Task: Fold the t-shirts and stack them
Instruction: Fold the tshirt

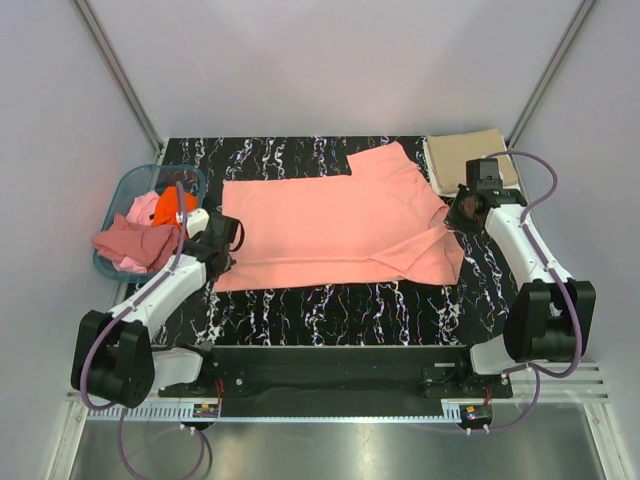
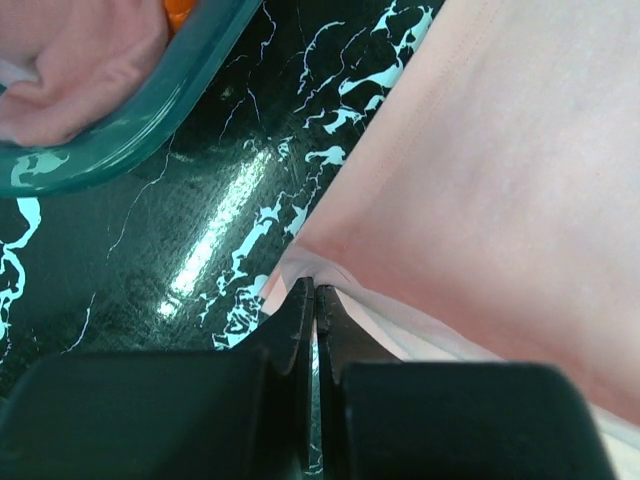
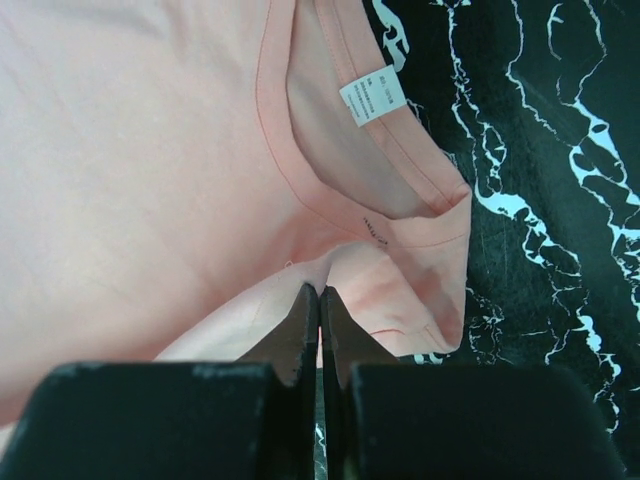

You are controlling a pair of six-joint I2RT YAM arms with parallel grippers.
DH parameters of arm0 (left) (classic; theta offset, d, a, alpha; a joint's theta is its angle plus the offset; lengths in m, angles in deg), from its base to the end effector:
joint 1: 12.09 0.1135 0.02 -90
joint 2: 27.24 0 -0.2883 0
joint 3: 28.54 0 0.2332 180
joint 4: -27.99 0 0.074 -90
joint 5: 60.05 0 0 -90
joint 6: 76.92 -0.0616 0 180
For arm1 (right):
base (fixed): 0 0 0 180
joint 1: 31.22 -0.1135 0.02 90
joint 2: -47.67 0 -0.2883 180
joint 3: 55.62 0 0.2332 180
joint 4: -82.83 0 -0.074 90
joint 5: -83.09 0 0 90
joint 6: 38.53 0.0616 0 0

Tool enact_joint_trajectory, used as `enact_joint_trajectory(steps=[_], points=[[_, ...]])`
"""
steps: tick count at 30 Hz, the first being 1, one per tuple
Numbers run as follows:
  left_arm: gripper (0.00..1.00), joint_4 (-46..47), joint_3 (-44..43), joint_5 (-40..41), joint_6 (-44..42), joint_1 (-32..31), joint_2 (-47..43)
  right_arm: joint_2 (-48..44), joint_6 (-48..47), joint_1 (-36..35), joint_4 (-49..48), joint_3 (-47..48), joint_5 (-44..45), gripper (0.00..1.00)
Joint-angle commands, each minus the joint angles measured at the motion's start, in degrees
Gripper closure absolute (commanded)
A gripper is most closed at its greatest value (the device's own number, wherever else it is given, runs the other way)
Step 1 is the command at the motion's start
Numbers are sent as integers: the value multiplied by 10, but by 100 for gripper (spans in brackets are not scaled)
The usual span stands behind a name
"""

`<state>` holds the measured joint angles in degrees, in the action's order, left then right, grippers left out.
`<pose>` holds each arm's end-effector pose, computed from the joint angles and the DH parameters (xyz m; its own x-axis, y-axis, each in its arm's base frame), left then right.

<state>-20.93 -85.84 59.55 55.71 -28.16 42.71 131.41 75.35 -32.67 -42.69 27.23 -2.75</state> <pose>0.2097 -0.0287 0.2211 -0.6317 -0.4309 -0.6445 -0.5615 0.8275 -0.0028 0.2987 0.0031 0.2850 -0.7457 0.3850 -0.5438 0.3476 0.9211 0.1755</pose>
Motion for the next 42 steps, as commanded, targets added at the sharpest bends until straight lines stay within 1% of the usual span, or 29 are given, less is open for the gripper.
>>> enact_joint_trajectory(steps=[1,6,10,15,19,23,30,33,34,36,37,39,42], points=[[100,28,-31,37,3,1,19,7,-23,-3,-33,37,35,100],[100,26,-56,26,0,8,51,28,-33,-7,-38,61,30,100],[100,26,-69,21,1,9,75,43,-54,-21,-49,89,46,100],[100,26,-81,38,-7,10,105,73,-74,-32,-53,122,52,100],[100,26,-88,49,-13,11,126,91,-97,-37,-59,125,65,100],[100,25,-102,49,-20,17,139,115,-110,-43,-63,133,57,100],[100,21,-133,51,-38,25,164,129,-113,-54,-63,142,65,100],[100,16,-137,49,-41,25,171,125,-96,-54,-26,147,105,100],[100,13,-135,47,-42,25,170,124,-89,-54,6,149,123,100],[100,10,-131,39,-43,25,163,114,-74,-54,39,154,145,100],[100,2,-131,36,-47,25,151,108,-52,-54,68,153,162,100],[100,-10,-130,33,-50,25,134,77,-32,-54,90,139,166,100],[100,-23,-110,23,-53,25,57,13,5,-54,124,99,154,100]])
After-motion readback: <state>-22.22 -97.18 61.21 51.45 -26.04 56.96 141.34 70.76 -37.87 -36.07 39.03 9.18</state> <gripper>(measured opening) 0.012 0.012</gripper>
